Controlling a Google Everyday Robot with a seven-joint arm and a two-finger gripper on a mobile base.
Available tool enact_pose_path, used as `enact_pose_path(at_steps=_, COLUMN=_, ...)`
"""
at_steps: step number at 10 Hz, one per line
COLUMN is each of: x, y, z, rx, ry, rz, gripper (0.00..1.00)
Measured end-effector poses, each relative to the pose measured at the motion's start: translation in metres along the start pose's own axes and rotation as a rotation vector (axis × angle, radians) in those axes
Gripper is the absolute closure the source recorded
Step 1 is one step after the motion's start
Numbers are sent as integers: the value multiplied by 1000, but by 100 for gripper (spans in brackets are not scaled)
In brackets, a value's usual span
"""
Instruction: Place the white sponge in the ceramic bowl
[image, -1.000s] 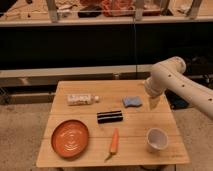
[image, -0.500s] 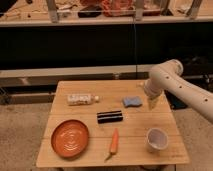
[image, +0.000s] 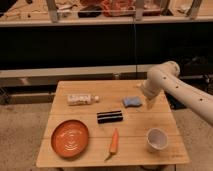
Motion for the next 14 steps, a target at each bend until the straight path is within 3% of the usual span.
enact_pose_path(at_steps=14, x=0, y=-19, z=75, rx=-60, ry=-87, rz=-109, gripper=20)
